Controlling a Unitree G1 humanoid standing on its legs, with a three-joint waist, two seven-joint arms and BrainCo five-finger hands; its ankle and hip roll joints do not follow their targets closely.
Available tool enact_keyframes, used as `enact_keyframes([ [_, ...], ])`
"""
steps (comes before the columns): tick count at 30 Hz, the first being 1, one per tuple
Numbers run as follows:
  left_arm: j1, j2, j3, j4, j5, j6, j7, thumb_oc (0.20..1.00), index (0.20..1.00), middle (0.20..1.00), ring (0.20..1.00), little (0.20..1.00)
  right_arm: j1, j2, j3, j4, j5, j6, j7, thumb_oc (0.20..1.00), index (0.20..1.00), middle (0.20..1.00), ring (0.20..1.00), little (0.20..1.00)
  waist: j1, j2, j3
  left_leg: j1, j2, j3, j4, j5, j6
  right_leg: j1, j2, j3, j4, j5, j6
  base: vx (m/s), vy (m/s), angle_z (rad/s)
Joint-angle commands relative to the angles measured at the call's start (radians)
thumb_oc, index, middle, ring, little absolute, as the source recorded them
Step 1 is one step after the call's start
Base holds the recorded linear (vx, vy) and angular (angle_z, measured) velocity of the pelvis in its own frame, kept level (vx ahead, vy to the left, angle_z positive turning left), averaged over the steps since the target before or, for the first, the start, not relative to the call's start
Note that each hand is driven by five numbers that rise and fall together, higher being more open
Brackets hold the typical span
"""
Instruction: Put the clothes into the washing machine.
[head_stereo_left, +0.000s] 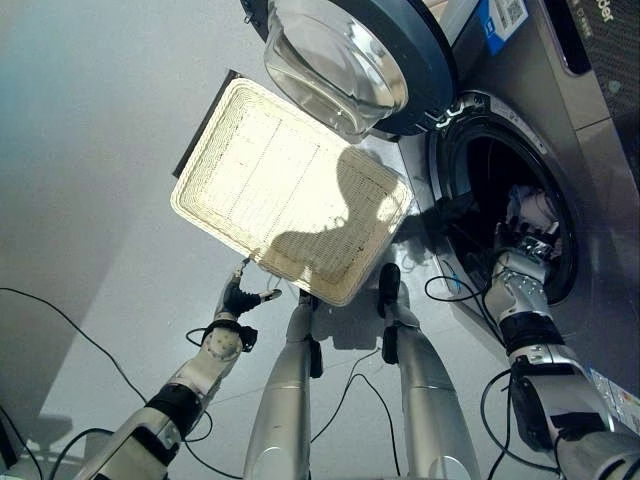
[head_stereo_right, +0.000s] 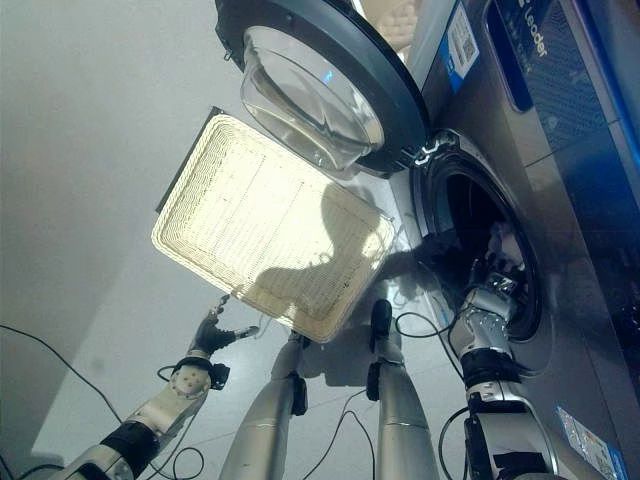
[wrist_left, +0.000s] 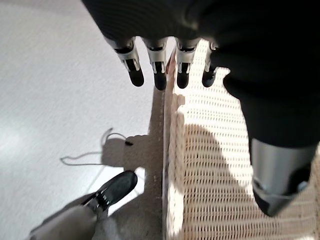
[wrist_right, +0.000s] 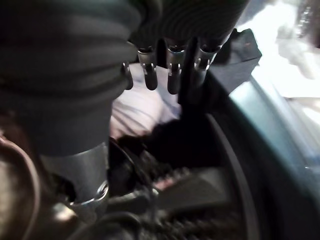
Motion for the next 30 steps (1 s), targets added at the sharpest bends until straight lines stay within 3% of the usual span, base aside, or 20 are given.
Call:
enact_keyframes([
  [1,0.013,-0.005,0.029,0.026,-0.019,-0.038,0.028,1.0,1.0,1.0,1.0,1.0,0.067,-0.017,-0.011,-0.051,-0.007,0.013,0.139,1.0,1.0,1.0,1.0,1.0,-0.006,-0.021,-0.02,0.019,-0.073,0.033,0.03,-0.08,-0.012,0.097,0.018,-0.057,-0.22,0.156,0.076,0.0,0.0,0.0],
  [3,0.012,-0.007,0.031,0.026,-0.017,-0.039,0.028,1.0,1.0,1.0,1.0,1.0,0.07,-0.009,-0.014,-0.054,-0.007,0.012,0.155,1.0,1.0,1.0,1.0,1.0,-0.006,-0.022,-0.02,0.012,-0.072,0.034,0.03,-0.074,-0.011,0.091,0.017,-0.057,-0.22,0.161,0.074,-0.02,0.025,0.0],
  [5,0.013,-0.003,0.032,0.025,-0.033,-0.05,0.017,1.0,1.0,1.0,1.0,1.0,0.082,-0.005,-0.01,-0.009,-0.007,0.028,0.24,1.0,1.0,1.0,1.0,1.0,-0.002,-0.022,-0.02,0.019,-0.069,0.037,0.026,-0.071,-0.014,0.096,0.016,-0.061,-0.212,0.156,0.077,-0.05,0.067,0.03],
  [10,0.022,-0.002,0.051,0.035,-0.128,-0.08,-0.02,1.0,1.0,1.0,1.0,1.0,0.089,-0.044,0.029,0.079,-0.048,0.07,0.299,1.0,1.0,1.0,1.0,1.0,0.008,-0.023,-0.02,0.051,-0.07,0.027,0.022,-0.08,-0.013,0.124,0.015,-0.067,-0.197,0.135,0.078,-0.02,0.035,0.05],
  [11,0.034,-0.01,0.079,0.042,-0.184,-0.106,-0.044,1.0,1.0,1.0,1.0,1.0,0.102,-0.042,0.045,0.097,-0.181,0.072,0.277,1.0,1.0,1.0,1.0,1.0,0.012,-0.023,-0.02,0.068,-0.071,0.019,0.023,-0.084,-0.009,0.138,0.015,-0.069,-0.183,0.123,0.076,-0.03,0.045,0.05],
  [16,0.07,-0.026,0.149,0.063,-0.282,-0.179,-0.118,1.0,1.0,1.0,1.0,1.0,0.146,-0.042,0.088,0.15,-0.469,0.116,0.272,1.0,1.0,1.0,1.0,1.0,0.025,-0.022,-0.02,0.109,-0.078,-0.011,0.022,-0.084,0.001,0.176,0.018,-0.065,-0.156,0.099,0.066,-0.05,0.037,0.08],
  [18,0.089,-0.035,0.182,0.081,-0.323,-0.201,-0.174,1.0,1.0,1.0,1.0,1.0,0.162,-0.048,0.105,0.194,-0.558,0.132,0.269,1.0,1.0,1.0,1.0,1.0,0.03,-0.022,-0.02,0.145,-0.081,-0.026,0.022,-0.094,0.003,0.21,0.018,-0.064,-0.148,0.081,0.064,-0.01,0.019,0.13],
  [19,0.106,-0.051,0.221,0.099,-0.377,-0.207,-0.236,1.0,1.0,1.0,1.0,1.0,0.174,-0.055,0.131,0.241,-0.698,0.149,0.266,1.0,1.0,1.0,1.0,1.0,0.038,-0.022,-0.02,0.182,-0.084,-0.037,0.022,-0.101,0.006,0.247,0.017,-0.066,-0.145,0.068,0.062,-0.03,0.02,0.14],
  [21,0.118,-0.065,0.247,0.115,-0.419,-0.199,-0.278,1.0,1.0,1.0,1.0,1.0,0.181,-0.059,0.145,0.276,-0.841,0.157,0.27,1.0,1.0,1.0,1.0,1.0,0.044,-0.023,-0.02,0.206,-0.086,-0.044,0.025,-0.105,0.008,0.274,0.017,-0.066,-0.146,0.064,0.06,-0.02,0.019,0.17],
  [23,0.127,-0.07,0.264,0.124,-0.438,-0.195,-0.303,1.0,1.0,1.0,1.0,1.0,0.187,-0.064,0.163,0.289,-0.876,0.152,0.272,1.0,1.0,1.0,1.0,1.0,0.047,-0.025,-0.02,0.225,-0.085,-0.047,0.024,-0.108,0.009,0.293,0.016,-0.068,-0.147,0.06,0.06,0.0,0.016,0.12],
  [24,0.158,-0.083,0.316,0.163,-0.478,-0.164,-0.395,1.0,1.0,1.0,1.0,1.0,0.217,-0.069,0.202,0.325,-1.008,0.142,0.326,1.0,1.0,1.0,1.0,1.0,0.054,-0.032,-0.021,0.297,-0.085,-0.051,0.029,-0.126,0.007,0.373,0.013,-0.07,-0.152,0.04,0.058,0.0,0.028,0.13],
  [25,0.161,-0.084,0.322,0.168,-0.485,-0.161,-0.408,1.0,1.0,1.0,1.0,1.0,0.222,-0.07,0.205,0.327,-1.02,0.145,0.334,1.0,1.0,1.0,1.0,1.0,0.055,-0.033,-0.024,0.301,-0.085,-0.052,0.03,-0.126,0.007,0.38,0.013,-0.071,-0.157,0.042,0.058,0.04,0.045,0.14],
  [30,0.234,-0.115,0.371,0.258,-0.465,-0.129,-0.547,1.0,1.0,1.0,1.0,1.0,0.326,-0.045,0.244,0.39,-1.217,0.196,0.383,1.0,1.0,1.0,1.0,1.0,0.06,-0.051,-0.121,0.381,-0.082,-0.045,0.023,-0.149,0.001,0.487,0.014,-0.077,-0.201,0.024,0.054,0.07,0.043,0.13],
])
